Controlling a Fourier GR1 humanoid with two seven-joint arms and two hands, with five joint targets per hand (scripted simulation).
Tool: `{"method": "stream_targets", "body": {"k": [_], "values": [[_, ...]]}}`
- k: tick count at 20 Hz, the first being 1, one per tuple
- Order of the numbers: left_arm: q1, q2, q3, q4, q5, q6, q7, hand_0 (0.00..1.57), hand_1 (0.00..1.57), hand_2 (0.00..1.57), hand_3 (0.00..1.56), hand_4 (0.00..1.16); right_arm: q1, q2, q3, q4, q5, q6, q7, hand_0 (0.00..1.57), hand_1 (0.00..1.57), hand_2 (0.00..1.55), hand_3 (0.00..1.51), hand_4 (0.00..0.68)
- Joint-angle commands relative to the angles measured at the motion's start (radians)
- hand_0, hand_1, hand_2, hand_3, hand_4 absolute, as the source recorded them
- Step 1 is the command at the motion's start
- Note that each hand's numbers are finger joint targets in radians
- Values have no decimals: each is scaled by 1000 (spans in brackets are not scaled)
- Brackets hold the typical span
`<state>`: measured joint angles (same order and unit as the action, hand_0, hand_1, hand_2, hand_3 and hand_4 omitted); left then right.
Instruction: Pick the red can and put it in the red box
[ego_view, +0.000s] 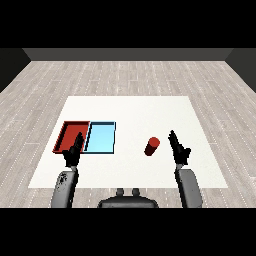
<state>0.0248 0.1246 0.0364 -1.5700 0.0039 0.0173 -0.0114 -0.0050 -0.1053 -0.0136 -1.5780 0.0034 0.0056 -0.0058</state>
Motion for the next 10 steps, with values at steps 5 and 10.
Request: {"method": "stream_targets", "body": {"k": [5, 10], "values": [[-12, -30, -9, -2, -24, -4, 2, 0, 0, 0, 0, 0, 80, -56, -81, -17, -49, 94, -22, 0, 0, 0, 0, 0], [-47, -52, 38, -57, 61, -45, -282, 0, 0, 0, 0, 0, 95, -27, -97, -76, -173, 193, -231, 0, 0, 0, 0, 0]]}}
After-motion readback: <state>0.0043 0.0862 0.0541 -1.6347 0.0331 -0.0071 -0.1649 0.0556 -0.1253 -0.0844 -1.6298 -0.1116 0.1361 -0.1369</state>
